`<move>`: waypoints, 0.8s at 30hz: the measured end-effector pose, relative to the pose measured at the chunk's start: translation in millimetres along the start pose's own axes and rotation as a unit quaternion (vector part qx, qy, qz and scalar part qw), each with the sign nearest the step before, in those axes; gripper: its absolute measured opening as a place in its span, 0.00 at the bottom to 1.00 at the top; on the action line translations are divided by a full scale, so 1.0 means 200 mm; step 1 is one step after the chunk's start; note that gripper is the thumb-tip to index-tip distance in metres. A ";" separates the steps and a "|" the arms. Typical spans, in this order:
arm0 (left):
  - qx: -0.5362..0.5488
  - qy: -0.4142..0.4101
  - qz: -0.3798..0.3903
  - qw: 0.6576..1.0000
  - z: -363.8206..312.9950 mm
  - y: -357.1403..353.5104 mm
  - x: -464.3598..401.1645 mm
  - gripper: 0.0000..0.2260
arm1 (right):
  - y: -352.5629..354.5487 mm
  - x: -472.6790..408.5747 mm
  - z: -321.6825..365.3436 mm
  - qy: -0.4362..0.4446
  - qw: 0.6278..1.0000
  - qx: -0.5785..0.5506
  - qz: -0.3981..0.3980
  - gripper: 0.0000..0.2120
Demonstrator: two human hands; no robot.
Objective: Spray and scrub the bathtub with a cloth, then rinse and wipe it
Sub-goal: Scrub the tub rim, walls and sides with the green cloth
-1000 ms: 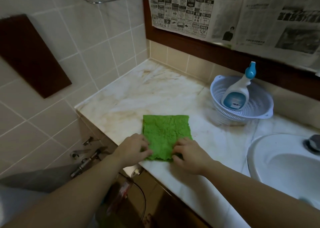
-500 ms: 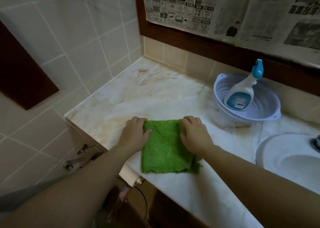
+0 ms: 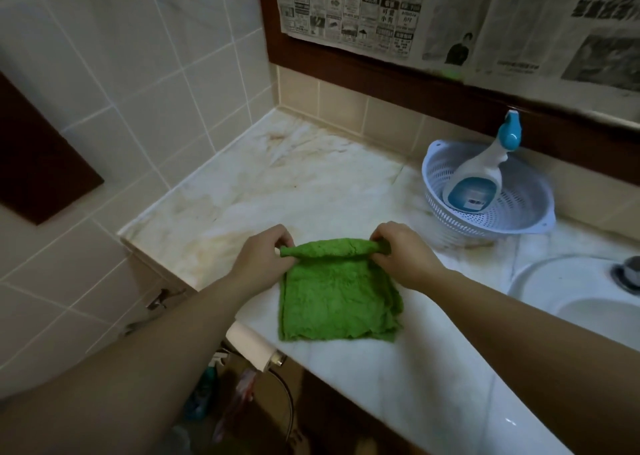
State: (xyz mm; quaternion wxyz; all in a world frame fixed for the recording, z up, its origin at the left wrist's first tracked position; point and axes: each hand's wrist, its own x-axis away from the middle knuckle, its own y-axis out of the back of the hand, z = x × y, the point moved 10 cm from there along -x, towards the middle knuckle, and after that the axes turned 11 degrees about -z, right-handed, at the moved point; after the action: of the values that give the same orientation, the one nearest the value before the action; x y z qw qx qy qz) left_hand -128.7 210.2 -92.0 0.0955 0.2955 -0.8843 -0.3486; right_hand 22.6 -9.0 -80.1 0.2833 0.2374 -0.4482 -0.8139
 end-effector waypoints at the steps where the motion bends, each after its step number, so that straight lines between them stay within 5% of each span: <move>1: 0.011 -0.004 -0.001 1.000 -0.01 0.02 0.04 0.10 | 0.03 0.04 0.01 0.012 1.000 -0.010 -0.013 0.09; 7: 0.042 -0.041 0.039 0.998 -0.02 0.03 0.34 0.12 | 0.10 0.35 0.07 0.068 0.996 -0.038 -0.050 0.11; 16: -0.110 -0.088 0.108 0.984 0.00 -0.11 0.63 0.09 | 0.00 0.63 0.05 0.094 0.995 0.039 0.019 0.13; 21: -0.156 -0.078 0.068 0.982 -0.06 -0.11 0.61 0.12 | 0.01 0.64 0.19 0.099 0.991 0.086 -0.026 0.25; 24: -0.177 -0.039 0.025 0.983 -0.07 -0.10 0.55 0.18 | -0.13 0.62 0.26 0.097 0.990 0.102 0.029 0.40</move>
State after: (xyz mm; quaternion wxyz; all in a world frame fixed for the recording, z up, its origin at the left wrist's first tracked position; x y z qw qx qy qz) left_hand -202.7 125.5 -100.0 0.1204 0.2376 -0.8191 -0.5080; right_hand -107.5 -49.3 -93.2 0.3230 0.3295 -0.5062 -0.7286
